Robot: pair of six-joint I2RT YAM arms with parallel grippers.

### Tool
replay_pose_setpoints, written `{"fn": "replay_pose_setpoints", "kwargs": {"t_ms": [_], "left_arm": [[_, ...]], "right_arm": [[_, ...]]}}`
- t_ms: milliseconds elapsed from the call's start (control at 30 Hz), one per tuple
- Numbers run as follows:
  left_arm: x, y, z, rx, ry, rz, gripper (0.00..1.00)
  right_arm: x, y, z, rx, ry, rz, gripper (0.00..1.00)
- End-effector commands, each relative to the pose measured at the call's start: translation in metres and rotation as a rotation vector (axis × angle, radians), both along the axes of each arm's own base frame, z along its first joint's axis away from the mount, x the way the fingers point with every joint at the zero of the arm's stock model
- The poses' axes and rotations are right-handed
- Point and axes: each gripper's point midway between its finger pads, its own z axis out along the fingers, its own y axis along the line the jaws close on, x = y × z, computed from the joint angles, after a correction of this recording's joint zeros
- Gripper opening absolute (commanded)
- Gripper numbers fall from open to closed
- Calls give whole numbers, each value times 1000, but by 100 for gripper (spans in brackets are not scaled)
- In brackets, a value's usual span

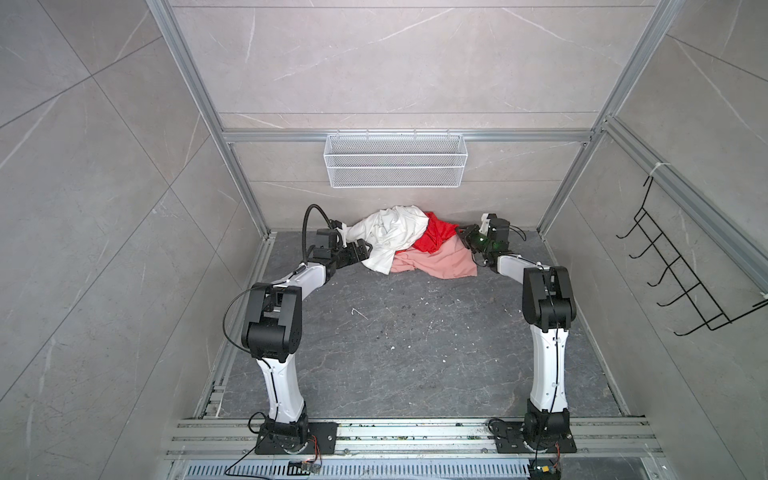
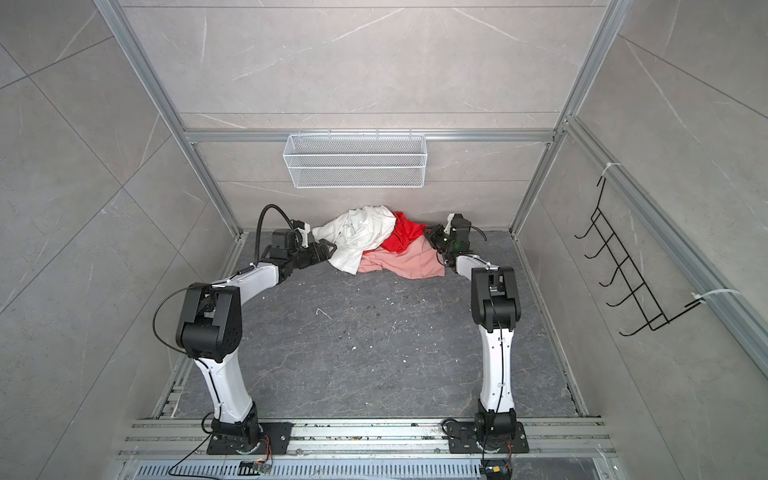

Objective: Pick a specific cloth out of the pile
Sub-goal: 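Close the right gripper on the red cloth while the left hovers, then lift the red cloth upward with the right gripper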

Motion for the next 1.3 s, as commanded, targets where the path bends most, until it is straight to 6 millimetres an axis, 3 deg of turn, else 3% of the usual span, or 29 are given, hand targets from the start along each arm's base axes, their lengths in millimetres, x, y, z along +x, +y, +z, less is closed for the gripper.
{"fn": "replay_pose_setpoints", "kwargs": {"t_ms": [0, 433, 633, 1267], "left_arm": [[4, -6, 14, -26, -41, -17, 94], [-2, -4, 20, -27, -46, -12, 94], [-6, -2, 21, -17, -43, -10, 94], [-15, -1, 31, -18, -63, -12, 94]], "right_arm": [[3, 5, 4, 18, -50, 18, 17], [1, 18, 39, 3, -144, 61, 4], [-8, 42, 48, -29, -219, 137, 2], [-41, 57, 80, -50, -303, 191, 0]]}}
